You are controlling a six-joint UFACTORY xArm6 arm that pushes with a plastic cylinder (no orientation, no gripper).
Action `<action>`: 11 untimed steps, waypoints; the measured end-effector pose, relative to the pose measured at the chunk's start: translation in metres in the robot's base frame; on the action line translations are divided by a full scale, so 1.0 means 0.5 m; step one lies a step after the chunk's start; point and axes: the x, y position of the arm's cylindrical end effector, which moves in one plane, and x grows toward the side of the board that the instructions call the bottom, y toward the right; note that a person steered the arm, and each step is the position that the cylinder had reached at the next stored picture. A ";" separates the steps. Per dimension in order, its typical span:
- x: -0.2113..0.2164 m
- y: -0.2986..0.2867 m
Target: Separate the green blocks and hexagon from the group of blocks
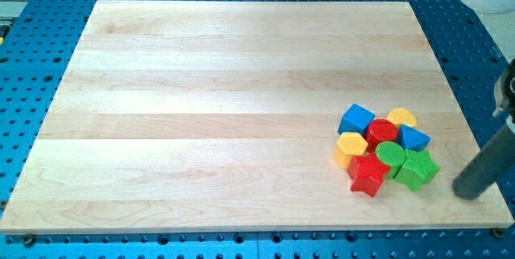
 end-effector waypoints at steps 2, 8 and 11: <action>-0.051 -0.176; -0.114 -0.412; -0.178 -0.601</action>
